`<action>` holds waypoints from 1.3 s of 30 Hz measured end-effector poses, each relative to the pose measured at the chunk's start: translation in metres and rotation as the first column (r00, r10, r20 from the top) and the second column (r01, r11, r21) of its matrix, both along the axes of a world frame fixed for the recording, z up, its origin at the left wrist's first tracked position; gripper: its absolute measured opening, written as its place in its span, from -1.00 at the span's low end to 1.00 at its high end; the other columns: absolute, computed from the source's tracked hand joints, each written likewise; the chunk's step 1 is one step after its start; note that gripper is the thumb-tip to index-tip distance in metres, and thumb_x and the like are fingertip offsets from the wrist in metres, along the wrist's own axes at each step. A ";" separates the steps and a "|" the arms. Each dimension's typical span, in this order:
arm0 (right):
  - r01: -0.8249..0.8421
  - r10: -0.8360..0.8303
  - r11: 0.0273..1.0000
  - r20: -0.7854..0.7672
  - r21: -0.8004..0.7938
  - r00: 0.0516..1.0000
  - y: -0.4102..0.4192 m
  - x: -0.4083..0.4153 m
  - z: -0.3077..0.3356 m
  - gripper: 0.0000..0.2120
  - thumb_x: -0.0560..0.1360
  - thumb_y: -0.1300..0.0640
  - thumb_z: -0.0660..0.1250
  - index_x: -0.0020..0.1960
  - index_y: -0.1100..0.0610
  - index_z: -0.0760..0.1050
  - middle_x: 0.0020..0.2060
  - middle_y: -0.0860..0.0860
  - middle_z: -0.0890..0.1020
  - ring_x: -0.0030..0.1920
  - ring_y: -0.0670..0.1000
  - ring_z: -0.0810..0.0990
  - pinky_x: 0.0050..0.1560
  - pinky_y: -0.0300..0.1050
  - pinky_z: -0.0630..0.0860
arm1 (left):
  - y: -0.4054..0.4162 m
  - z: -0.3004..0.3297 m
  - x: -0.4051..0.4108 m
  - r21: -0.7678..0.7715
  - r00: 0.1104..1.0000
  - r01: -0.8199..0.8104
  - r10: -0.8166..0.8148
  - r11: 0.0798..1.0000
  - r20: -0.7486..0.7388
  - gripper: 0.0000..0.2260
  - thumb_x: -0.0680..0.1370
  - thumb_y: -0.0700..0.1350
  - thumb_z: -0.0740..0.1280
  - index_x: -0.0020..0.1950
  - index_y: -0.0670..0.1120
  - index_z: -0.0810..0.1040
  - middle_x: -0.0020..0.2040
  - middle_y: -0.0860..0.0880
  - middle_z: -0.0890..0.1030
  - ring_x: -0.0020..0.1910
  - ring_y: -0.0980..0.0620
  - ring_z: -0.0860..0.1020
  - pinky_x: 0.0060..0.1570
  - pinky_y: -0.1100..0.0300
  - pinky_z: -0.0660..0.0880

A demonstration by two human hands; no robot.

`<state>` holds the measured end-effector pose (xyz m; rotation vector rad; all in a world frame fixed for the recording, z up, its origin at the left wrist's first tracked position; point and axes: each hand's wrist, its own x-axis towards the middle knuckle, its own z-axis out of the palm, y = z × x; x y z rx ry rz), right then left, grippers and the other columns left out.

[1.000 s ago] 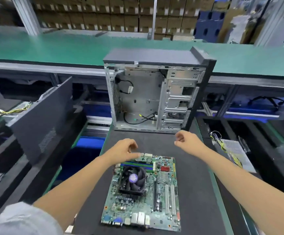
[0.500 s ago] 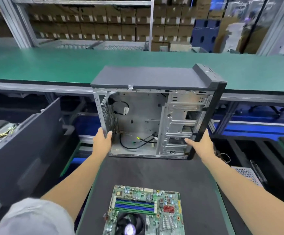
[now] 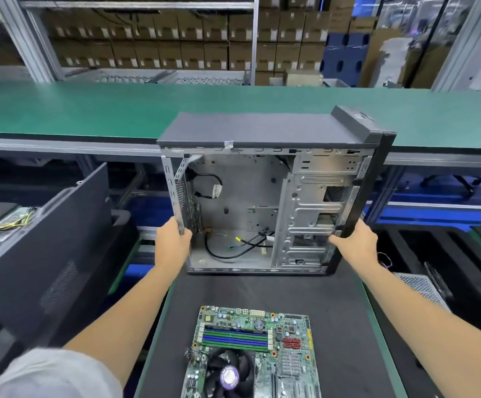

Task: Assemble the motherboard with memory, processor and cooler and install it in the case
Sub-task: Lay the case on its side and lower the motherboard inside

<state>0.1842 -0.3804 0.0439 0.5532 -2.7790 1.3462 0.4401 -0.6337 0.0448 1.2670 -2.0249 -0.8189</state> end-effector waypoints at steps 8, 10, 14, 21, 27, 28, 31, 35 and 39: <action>-0.100 0.118 0.985 0.132 -0.139 0.984 0.014 0.019 0.031 -0.64 0.38 0.29 0.46 0.11 0.14 0.44 -0.12 0.03 0.56 -0.05 0.09 0.55 -0.04 -0.07 0.48 | 0.016 0.035 0.022 -0.040 1.000 0.004 -0.004 0.999 0.009 -0.77 0.48 -0.32 0.26 -0.30 -0.15 0.27 -0.33 -0.11 0.34 -0.34 -0.03 0.26 -0.34 0.11 0.23; -0.117 0.146 0.978 0.166 -0.173 0.975 0.018 0.023 0.033 -0.61 0.39 0.30 0.45 0.16 0.12 0.43 -0.04 0.06 0.58 0.00 0.09 0.55 -0.01 -0.08 0.48 | 0.018 0.041 0.026 -0.036 0.999 0.000 0.001 0.999 0.038 -0.72 0.49 -0.32 0.28 -0.33 -0.14 0.23 -0.36 -0.08 0.32 -0.35 -0.03 0.26 -0.37 0.11 0.21; -0.122 0.167 0.970 0.214 -0.209 0.962 0.025 0.028 0.033 -0.48 0.40 0.35 0.42 0.30 0.11 0.38 0.04 0.08 0.59 0.05 0.11 0.56 0.09 -0.01 0.51 | 0.016 0.046 0.033 -0.039 0.995 0.035 -0.031 0.999 0.096 -0.66 0.47 -0.33 0.30 -0.38 -0.13 0.20 -0.39 -0.07 0.29 -0.35 -0.05 0.27 -0.42 0.14 0.20; -0.085 0.170 0.964 0.336 -0.252 0.927 0.026 0.021 0.055 -0.51 0.36 0.45 0.36 0.21 0.12 0.38 -0.04 0.07 0.56 -0.10 0.05 0.49 -0.30 -0.21 0.39 | 0.001 0.061 0.020 -0.026 0.975 0.086 -0.079 0.996 0.208 -0.66 0.49 -0.25 0.34 -0.39 -0.14 0.24 -0.43 -0.07 0.32 -0.38 -0.05 0.34 -0.42 0.18 0.26; -0.070 0.137 0.985 0.457 -0.160 0.879 0.022 0.005 0.068 -0.64 0.28 0.53 0.32 0.01 0.23 0.47 -0.13 0.09 0.53 -0.26 -0.04 0.41 -0.43 -0.22 0.37 | -0.008 0.062 0.009 0.000 0.959 0.155 -0.150 0.988 0.242 -0.62 0.49 -0.21 0.37 -0.41 -0.12 0.23 -0.44 -0.09 0.32 -0.41 -0.02 0.32 -0.43 0.19 0.25; -0.074 0.132 0.988 0.482 -0.138 0.866 0.021 0.004 0.070 -0.69 0.29 0.53 0.32 -0.06 0.23 0.46 -0.14 0.07 0.51 -0.25 -0.03 0.39 -0.43 -0.22 0.36 | -0.009 0.061 0.008 0.000 0.956 0.161 -0.156 0.987 0.248 -0.60 0.49 -0.22 0.37 -0.42 -0.12 0.21 -0.46 -0.08 0.29 -0.43 -0.02 0.28 -0.45 0.19 0.22; -0.092 0.112 0.994 0.546 -0.064 0.831 0.013 -0.003 0.071 -0.74 0.31 0.53 0.31 -0.13 0.25 0.43 -0.10 0.09 0.49 -0.14 0.04 0.41 -0.24 -0.15 0.42 | -0.009 0.058 0.007 0.014 0.949 0.169 -0.166 0.986 0.268 -0.58 0.51 -0.21 0.36 -0.44 -0.12 0.19 -0.48 -0.06 0.26 -0.47 0.00 0.23 -0.45 0.16 0.19; -0.107 0.061 0.993 0.547 0.052 0.835 0.002 -0.015 0.069 -0.44 0.33 0.52 0.33 0.32 0.40 0.35 0.32 0.24 0.40 0.30 0.25 0.34 0.26 0.09 0.36 | -0.013 0.055 0.001 0.056 0.954 0.166 -0.175 0.985 0.245 -0.56 0.52 -0.25 0.35 -0.45 -0.12 0.18 -0.50 -0.04 0.23 -0.50 0.01 0.19 -0.46 0.16 0.17; -0.152 0.033 0.974 0.562 0.166 0.827 -0.008 -0.024 0.067 -0.55 0.35 0.49 0.32 0.25 0.43 0.44 0.37 0.22 0.34 0.33 0.24 0.30 0.11 -0.02 0.40 | -0.016 0.053 -0.004 0.085 0.949 0.170 -0.186 0.982 0.256 -0.58 0.53 -0.24 0.32 -0.46 -0.13 0.21 -0.49 -0.04 0.28 -0.50 0.01 0.23 -0.47 0.19 0.20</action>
